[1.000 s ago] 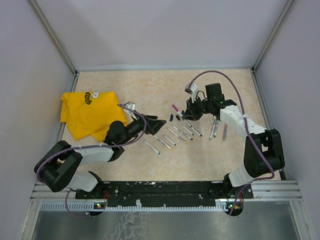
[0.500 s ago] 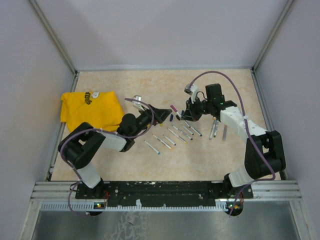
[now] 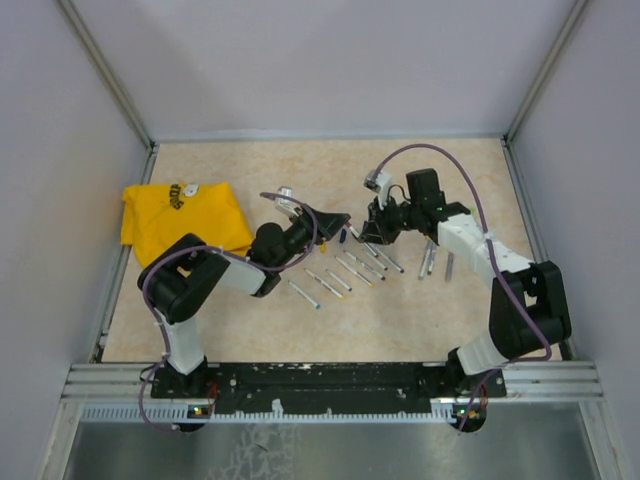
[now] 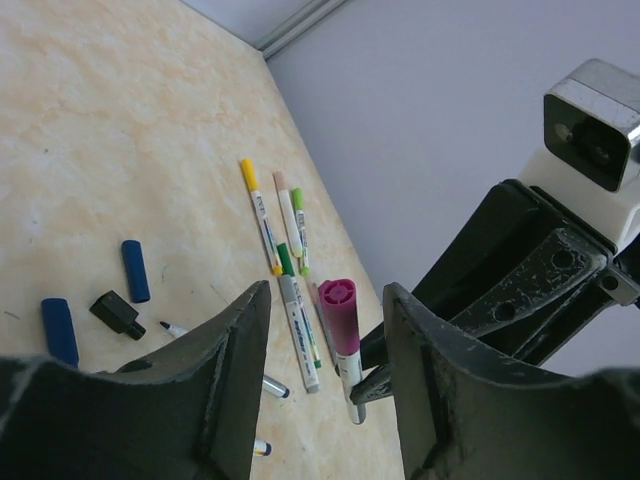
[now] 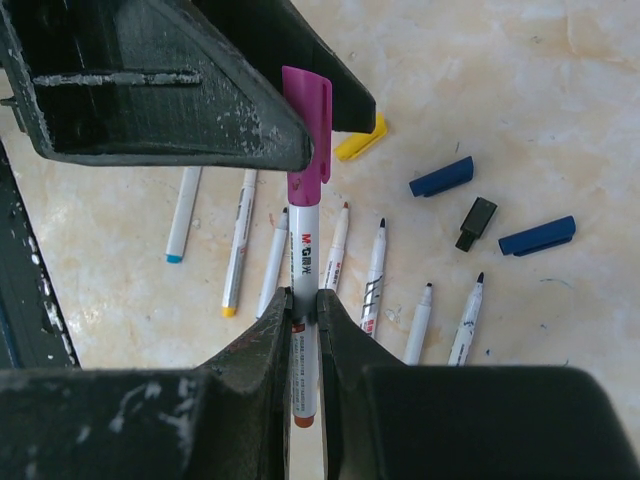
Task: Open the pen caps
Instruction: Open the pen cap from the pen.
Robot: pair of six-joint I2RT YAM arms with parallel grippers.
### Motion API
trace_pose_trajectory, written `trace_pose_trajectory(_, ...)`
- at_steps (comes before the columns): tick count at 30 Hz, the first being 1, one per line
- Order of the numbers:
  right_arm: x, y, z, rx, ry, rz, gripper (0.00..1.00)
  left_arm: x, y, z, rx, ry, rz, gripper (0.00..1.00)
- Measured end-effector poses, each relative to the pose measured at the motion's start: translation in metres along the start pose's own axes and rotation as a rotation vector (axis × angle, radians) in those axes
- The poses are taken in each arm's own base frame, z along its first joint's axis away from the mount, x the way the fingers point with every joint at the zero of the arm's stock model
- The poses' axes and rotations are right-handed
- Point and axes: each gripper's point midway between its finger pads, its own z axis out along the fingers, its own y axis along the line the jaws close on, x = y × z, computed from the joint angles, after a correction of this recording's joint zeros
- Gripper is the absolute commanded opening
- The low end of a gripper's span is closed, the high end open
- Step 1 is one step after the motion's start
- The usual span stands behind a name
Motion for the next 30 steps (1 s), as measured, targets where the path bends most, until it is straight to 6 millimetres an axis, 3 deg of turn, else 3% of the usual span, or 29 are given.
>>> trace_pose_trajectory(8,0.001,-0.002,0.001,0.017,0.009,-0.005,0.0,0.012,-0.01,0.002,0.038,0.035,-0.039,0.01)
trace_pose_trajectory(11,0.003,-0.002,0.002,0.017,0.013,-0.009,0.03,0.012,-0.013,0.002,0.052,0.039,-0.045,0.0)
trace_pose_trajectory(13,0.003,-0.001,0.002,0.015,0.014,-0.012,0.29,0.013,-0.014,0.002,0.055,0.041,-0.044,0.0)
trace_pose_trajectory(16,0.003,0.0,0.002,0.007,0.011,-0.014,0.47,0.013,-0.015,-0.001,0.066,0.04,-0.041,0.0)
trace_pose_trajectory(20,0.002,0.004,0.003,-0.008,0.007,-0.004,0.49,0.013,-0.018,-0.011,0.085,0.039,-0.04,0.0)
trace_pose_trajectory(25,0.001,0.008,0.003,-0.031,0.0,0.001,0.45,0.009,-0.03,-0.014,0.137,0.027,-0.042,0.0)
trace_pose_trajectory(28,0.0,0.013,0.005,-0.048,-0.002,-0.003,0.24,0.007,-0.036,-0.014,0.159,0.02,-0.045,0.0)
trace_pose_trajectory(30,0.0,0.018,0.007,-0.068,0.001,-0.009,0.0,0.006,-0.037,-0.014,0.163,0.018,-0.044,0.0)
